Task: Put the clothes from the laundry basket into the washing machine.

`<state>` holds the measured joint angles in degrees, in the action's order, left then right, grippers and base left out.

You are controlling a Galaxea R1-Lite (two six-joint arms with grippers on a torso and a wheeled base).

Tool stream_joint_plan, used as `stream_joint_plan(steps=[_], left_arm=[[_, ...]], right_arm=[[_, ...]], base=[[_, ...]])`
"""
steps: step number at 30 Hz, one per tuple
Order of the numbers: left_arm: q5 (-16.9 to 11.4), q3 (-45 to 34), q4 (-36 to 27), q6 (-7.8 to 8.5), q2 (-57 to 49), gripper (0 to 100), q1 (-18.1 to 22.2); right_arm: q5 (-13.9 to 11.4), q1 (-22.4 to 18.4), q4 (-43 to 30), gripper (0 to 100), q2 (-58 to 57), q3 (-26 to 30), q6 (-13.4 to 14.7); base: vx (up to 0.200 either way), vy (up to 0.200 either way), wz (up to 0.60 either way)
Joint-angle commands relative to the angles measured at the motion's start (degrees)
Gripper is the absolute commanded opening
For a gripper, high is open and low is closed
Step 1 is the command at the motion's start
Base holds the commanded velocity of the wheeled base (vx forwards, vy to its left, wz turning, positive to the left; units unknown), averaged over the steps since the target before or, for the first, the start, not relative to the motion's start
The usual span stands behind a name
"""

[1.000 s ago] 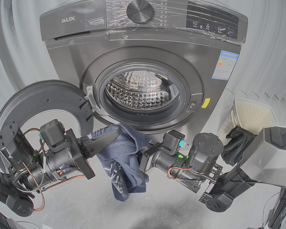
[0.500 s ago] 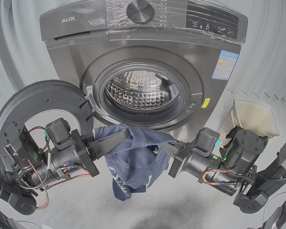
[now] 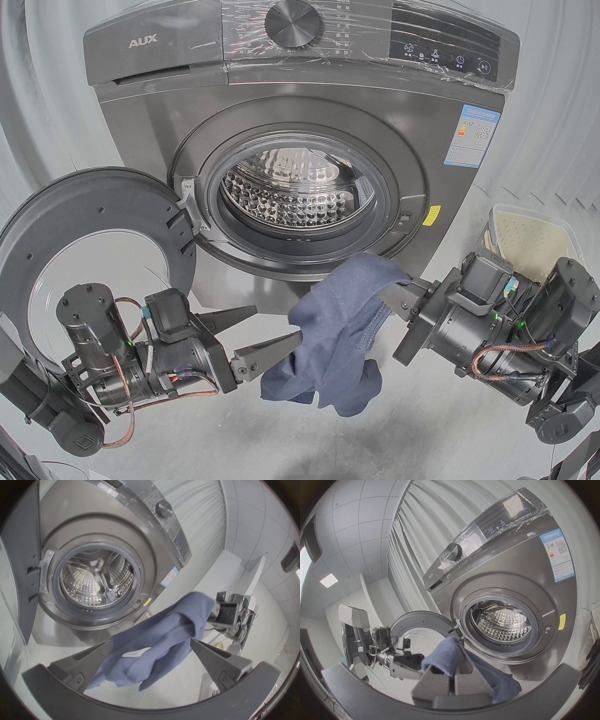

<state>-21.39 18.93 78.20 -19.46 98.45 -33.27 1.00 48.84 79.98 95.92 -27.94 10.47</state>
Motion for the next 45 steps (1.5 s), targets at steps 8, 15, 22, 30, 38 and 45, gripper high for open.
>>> stream_joint_plan(steps=[8, 15, 22, 30, 38, 45], left_arm=[[-0.1, -4.8, 3.5, 2.41, 7.8, 100, 0.4], [-0.1, -9.6, 10.9, 5.92, 13.3, 100, 0.3], [-0.3, -9.3, 10.8, 11.02, 17.2, 100, -0.3], [0.5, -3.4, 10.9, 12.42, 23.1, 100, -0.3], [0.9, 1.5, 10.8, 12.51, 27.5, 100, -0.4], [1.9, 6.3, 10.9, 12.42, 31.8, 100, -0.3]], right_arm=[[0.5, 0.0, -0.7, 0, -1.4, -1.7, 0.0], [0.8, -0.8, -1.8, 0, -1.3, -4.0, 0.1], [0.9, -0.9, -2.6, 0, -0.8, -6.0, 0.1], [0.9, -0.9, -2.6, 0, -0.7, -5.8, 0.2], [0.9, -0.9, -2.5, 0, -0.7, -5.7, 0.2], [0.9, -0.9, -2.4, 0, -0.7, -5.5, 0.2]], base=[[0.000, 0.000, 0.00], [0.000, 0.000, 0.00], [0.000, 0.000, 0.00], [0.000, 0.000, 0.00], [0.000, 0.000, 0.00], [0.000, 0.000, 0.00]])
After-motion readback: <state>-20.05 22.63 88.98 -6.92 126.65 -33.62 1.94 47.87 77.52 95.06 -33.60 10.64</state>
